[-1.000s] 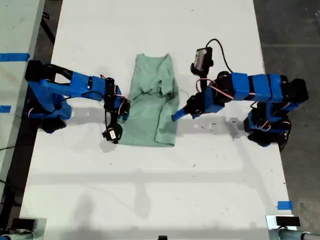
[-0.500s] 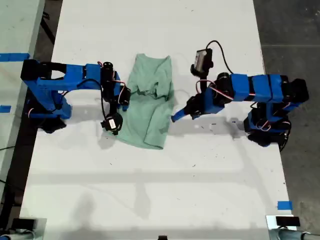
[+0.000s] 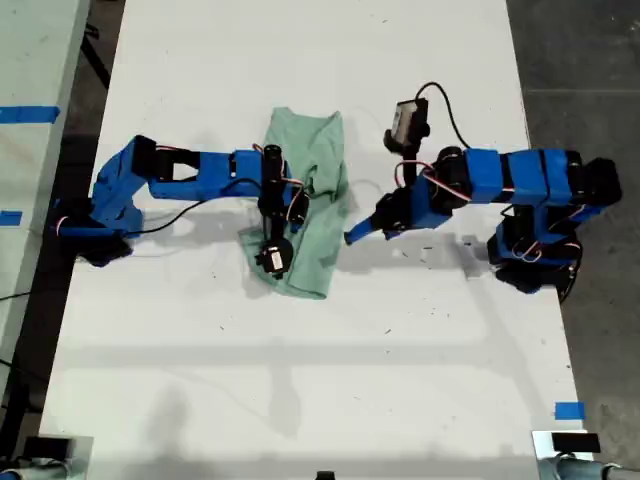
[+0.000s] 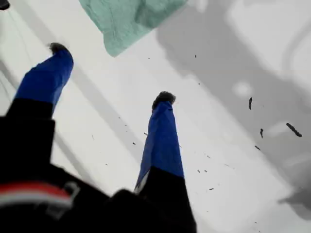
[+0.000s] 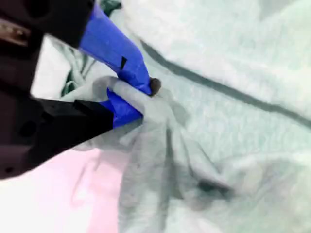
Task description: Fold tshirt
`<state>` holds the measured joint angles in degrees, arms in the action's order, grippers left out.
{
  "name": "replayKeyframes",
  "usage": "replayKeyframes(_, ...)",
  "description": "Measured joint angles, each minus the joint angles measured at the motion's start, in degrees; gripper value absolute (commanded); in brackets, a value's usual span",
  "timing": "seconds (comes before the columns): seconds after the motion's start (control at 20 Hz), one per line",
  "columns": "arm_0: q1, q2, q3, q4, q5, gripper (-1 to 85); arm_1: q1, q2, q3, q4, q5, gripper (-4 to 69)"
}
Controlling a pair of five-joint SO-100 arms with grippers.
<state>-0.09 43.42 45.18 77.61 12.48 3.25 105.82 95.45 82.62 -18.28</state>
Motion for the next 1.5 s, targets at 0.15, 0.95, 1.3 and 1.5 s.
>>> replayKeyframes(0.15,-0.4,-5.6,-3.3,-1.1,0.2,3.3,-0.4,0.1,1.8,-0.6,0.5,31.2)
replayKeyframes(0.95,-0.7,29.5,5.5,27.2,3.3,24.6,-0.4,4.2,4.8,-1.3,0.7,31.1)
replayKeyframes(1.3,-0.6,66.1,48.3,19.1,-2.1,22.9,-1.4,9.0,6.9,-1.3,3.3,30.9)
replayKeyframes(1.5,4.0,86.8,70.1,13.3,-9.1,22.0,-1.9,15.5,12.0,-1.0,5.3,30.7)
